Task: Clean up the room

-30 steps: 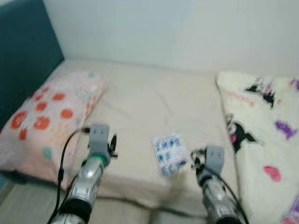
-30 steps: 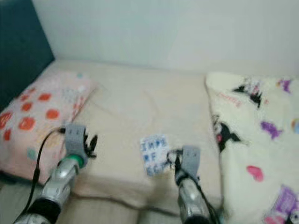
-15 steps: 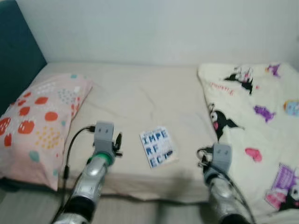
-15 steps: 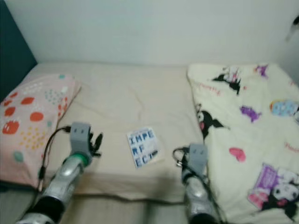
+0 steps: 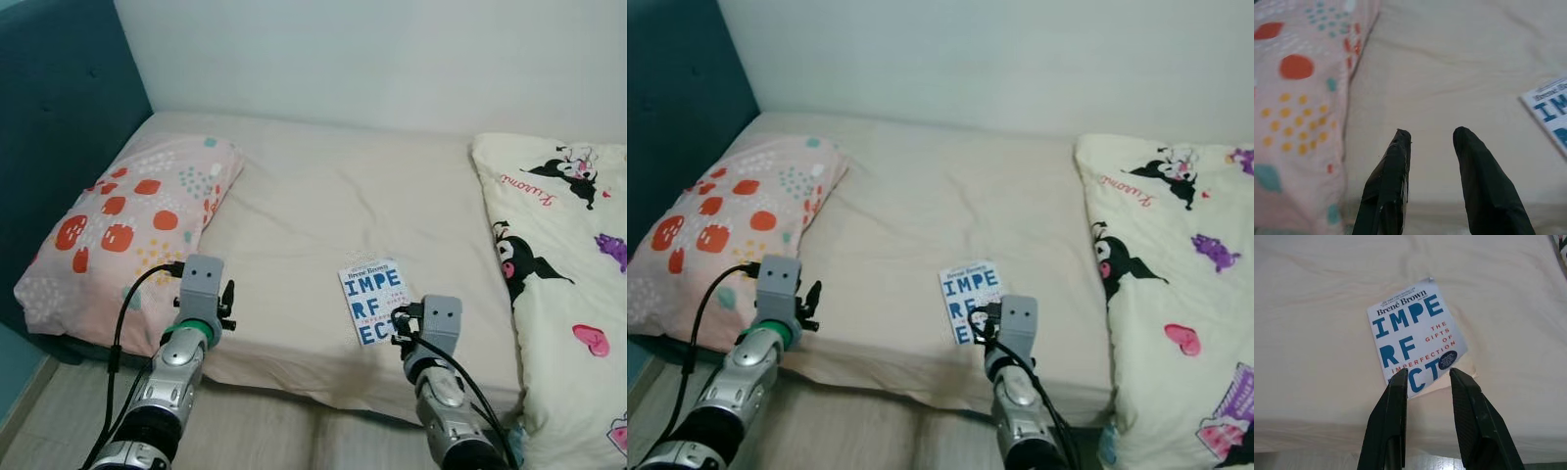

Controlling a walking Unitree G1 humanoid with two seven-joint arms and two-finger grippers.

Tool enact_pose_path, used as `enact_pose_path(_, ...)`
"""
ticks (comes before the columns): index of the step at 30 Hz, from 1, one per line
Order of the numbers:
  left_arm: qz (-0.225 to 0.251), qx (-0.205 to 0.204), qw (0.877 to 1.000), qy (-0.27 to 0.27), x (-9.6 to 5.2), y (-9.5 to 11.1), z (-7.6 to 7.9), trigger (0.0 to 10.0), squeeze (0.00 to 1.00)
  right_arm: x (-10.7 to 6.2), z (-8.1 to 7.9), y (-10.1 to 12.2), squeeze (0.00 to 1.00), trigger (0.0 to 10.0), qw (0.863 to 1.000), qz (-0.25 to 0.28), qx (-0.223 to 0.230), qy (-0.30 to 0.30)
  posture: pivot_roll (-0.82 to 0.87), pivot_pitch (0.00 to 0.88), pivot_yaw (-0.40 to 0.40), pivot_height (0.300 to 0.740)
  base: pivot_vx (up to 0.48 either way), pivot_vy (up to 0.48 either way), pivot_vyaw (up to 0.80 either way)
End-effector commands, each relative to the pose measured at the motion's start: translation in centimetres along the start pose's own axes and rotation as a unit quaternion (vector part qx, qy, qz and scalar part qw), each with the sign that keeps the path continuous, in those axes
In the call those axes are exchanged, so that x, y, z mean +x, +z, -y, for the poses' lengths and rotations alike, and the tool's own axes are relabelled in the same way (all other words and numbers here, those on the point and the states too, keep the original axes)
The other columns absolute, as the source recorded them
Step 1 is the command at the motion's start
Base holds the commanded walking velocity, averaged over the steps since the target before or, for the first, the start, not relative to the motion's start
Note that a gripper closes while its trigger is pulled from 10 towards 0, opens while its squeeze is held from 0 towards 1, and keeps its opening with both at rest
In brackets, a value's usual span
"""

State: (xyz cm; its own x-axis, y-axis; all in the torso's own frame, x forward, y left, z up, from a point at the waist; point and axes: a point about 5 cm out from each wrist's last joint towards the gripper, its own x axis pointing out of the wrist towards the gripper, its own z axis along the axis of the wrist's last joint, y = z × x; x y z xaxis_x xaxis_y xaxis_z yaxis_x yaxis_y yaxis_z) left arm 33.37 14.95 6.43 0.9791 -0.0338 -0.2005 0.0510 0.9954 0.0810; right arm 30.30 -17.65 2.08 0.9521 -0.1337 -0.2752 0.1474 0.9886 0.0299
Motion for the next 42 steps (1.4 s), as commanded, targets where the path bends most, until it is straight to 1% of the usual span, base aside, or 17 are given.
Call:
enact_pose_path(1,-0.009,0.005,1.0,-0.002,-0.12,-0.48,-0.01,10.0,0.0,-0.12,-0.19,-0.46,0.0,10.0,1.0,-0.011,0.003,0.001,0.01,0.0,0.122,0.74,0.0,0.0,0.0)
enact_pose_path(3,-0.008,0.007,1.0,-0.004,-0.17,-0.51,0.03,10.0,0.0,-0.15,-0.34,-0.46,0.0,10.0,1.0,-0.01,0.005,0.002,0.0,0.0,0.128,0.74,0.0,0.0,0.0)
enact_pose_path(9,-0.008,0.006,1.0,-0.005,-0.17,-0.54,0.1,10.0,0.0,-0.15,-0.12,-0.36,0.0,10.0,1.0,-0.005,0.011,-0.003,0.0,0.0,0.131,0.74,0.0,0.0,0.0)
enact_pose_path(17,0.009,-0.003,1.0,0.0,-0.07,-0.01,0.41,10.0,0.0,-0.21,0.1,-0.41,0.0,10.0,1.0,-0.004,0.013,-0.006,0.0,0.0,0.131,0.74,0.0,0.0,0.0)
enact_pose_path(28,0.012,-0.006,1.0,0.004,-0.17,0.0,0.09,10.0,0.0,-0.31,-0.23,-0.63,0.0,10.0,1.0,-0.007,0.016,-0.002,0.01,0.0,0.131,0.74,0.0,0.0,0.0)
enact_pose_path(30,0.012,-0.007,1.0,0.004,-0.18,0.0,0.08,10.0,0.0,-0.31,-0.27,-0.56,0.0,10.0,1.0,-0.005,0.009,0.003,0.01,0.0,0.132,0.74,0.0,0.0,0.0)
enact_pose_path(38,0.009,-0.009,1.0,0.002,-0.17,-0.09,0.24,10.0,0.0,-0.32,-0.48,-0.39,0.0,10.0,0.999,0.003,0.033,0.004,0.01,0.0,0.135,0.74,0.0,0.0,0.0)
enact_pose_path(42,0.008,-0.008,1.0,0.001,-0.19,-0.13,0.28,10.0,0.0,-0.31,-0.6,-0.25,0.0,10.0,0.999,0.008,0.033,0.006,0.01,0.0,0.138,0.74,0.0,0.0,0.0)
